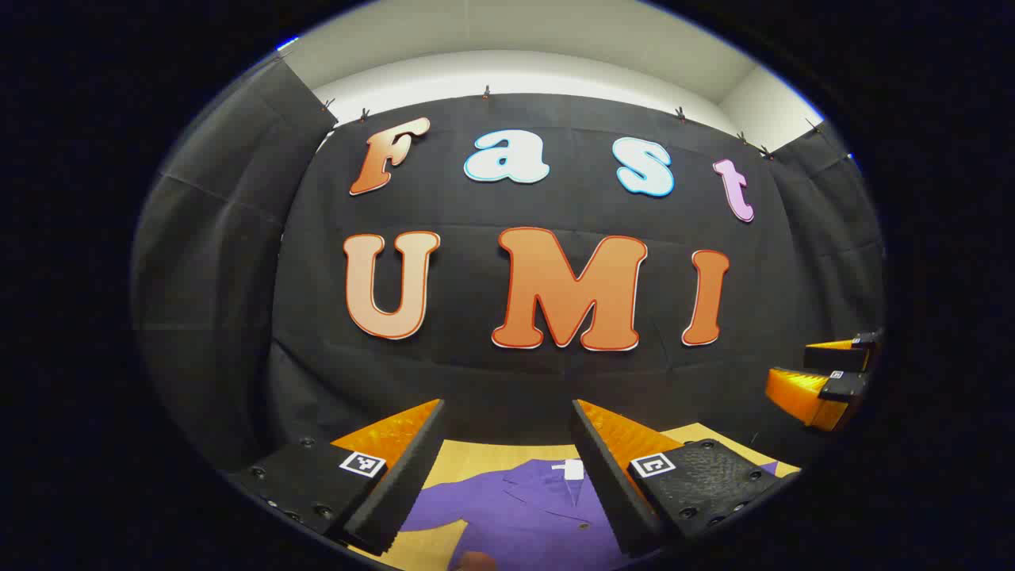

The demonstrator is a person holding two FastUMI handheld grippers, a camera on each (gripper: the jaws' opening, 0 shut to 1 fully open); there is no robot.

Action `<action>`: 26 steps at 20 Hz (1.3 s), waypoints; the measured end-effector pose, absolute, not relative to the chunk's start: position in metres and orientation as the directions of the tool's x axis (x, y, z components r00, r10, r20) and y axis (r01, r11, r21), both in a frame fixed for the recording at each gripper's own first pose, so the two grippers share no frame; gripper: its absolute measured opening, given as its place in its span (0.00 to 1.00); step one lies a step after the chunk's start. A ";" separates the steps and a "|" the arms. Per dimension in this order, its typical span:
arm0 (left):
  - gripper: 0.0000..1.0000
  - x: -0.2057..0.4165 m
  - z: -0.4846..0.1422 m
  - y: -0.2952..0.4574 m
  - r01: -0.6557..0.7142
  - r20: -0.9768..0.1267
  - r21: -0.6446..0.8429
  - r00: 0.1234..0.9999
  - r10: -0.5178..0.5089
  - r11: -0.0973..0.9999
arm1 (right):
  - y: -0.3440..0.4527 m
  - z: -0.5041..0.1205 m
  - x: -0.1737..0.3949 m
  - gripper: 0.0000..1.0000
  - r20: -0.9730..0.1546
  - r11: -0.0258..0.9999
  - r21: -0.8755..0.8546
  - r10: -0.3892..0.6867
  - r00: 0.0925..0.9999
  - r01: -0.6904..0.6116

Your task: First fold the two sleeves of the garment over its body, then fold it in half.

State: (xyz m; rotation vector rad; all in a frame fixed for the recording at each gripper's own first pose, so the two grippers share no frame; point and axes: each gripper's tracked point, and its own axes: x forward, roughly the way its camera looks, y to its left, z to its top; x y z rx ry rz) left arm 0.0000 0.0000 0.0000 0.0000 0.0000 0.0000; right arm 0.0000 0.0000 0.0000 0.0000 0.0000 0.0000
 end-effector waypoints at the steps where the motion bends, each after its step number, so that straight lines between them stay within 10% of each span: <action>1: 0.96 0.001 -0.002 -0.005 0.001 -0.002 0.002 1.000 -0.001 1.000 | 0.001 -0.003 0.002 0.95 -0.001 1.000 0.002 0.006 1.000 -0.006; 26: 0.96 0.033 -0.024 -0.058 0.040 -0.027 0.036 0.999 -0.039 0.999 | -0.043 -0.045 0.046 0.95 -0.055 0.998 0.040 -0.049 0.997 0.052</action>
